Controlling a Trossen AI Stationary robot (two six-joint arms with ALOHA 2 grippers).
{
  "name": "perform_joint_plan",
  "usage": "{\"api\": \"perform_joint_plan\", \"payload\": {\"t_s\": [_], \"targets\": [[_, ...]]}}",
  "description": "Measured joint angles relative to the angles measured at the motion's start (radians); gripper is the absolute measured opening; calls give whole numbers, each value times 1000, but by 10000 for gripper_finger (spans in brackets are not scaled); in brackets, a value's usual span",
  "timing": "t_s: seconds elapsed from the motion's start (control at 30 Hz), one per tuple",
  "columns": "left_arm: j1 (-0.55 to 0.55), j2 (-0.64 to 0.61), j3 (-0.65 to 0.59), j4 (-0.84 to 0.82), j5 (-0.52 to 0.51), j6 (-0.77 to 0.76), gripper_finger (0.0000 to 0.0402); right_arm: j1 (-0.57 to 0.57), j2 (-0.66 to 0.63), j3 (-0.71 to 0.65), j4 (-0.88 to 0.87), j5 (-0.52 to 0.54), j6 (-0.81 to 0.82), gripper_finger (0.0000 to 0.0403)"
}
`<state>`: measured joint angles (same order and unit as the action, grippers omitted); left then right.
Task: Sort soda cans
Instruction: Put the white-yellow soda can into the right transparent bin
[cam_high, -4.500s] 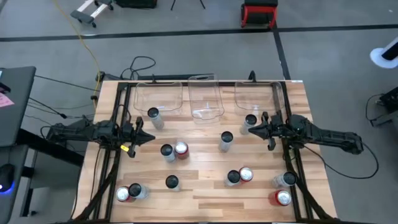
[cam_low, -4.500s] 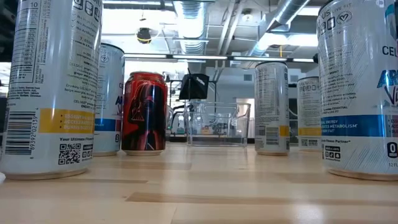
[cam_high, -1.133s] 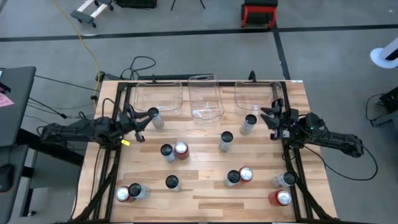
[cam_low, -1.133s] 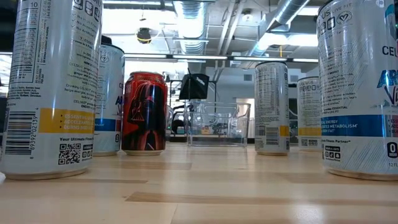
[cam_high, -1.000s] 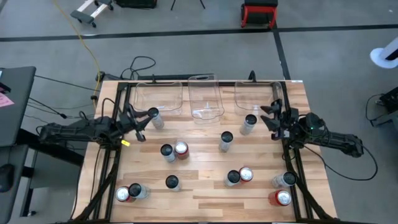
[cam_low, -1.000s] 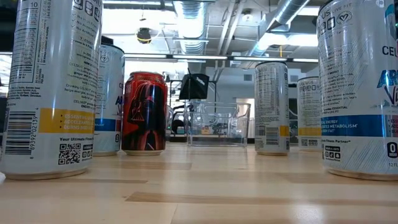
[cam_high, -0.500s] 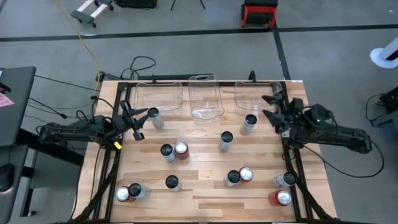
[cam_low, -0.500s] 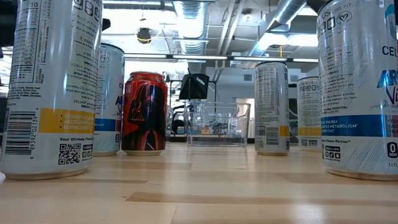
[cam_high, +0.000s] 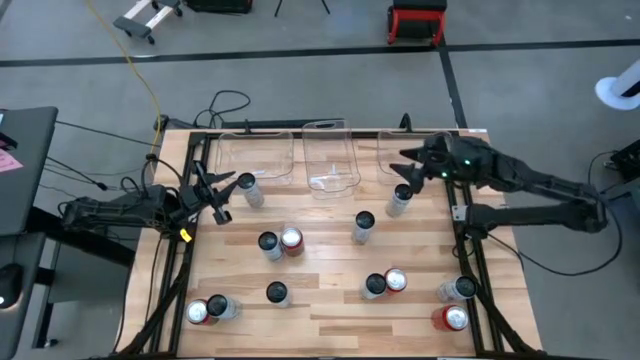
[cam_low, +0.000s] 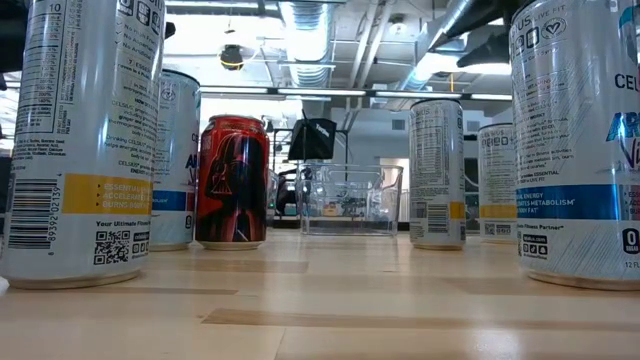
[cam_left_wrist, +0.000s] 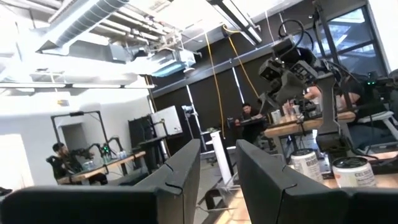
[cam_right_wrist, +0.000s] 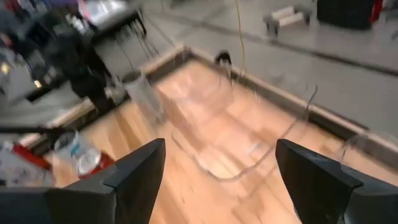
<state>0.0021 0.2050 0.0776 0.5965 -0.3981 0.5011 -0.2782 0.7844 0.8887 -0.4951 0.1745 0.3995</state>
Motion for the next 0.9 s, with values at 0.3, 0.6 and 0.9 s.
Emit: {"api": "perform_joint_plan", "payload": {"t_s": [0.3,0.6,0.9], "targets": [[0,0,0,-19,-1,-25,99,-8,247,263,-484,46,11,325],[0,0,0,-71,-4,-107,99,7,423,333,-661,28,23,325],[0,4,0,-143,-80,-147,99,65,510,333,-735,-42,46,325]]}}
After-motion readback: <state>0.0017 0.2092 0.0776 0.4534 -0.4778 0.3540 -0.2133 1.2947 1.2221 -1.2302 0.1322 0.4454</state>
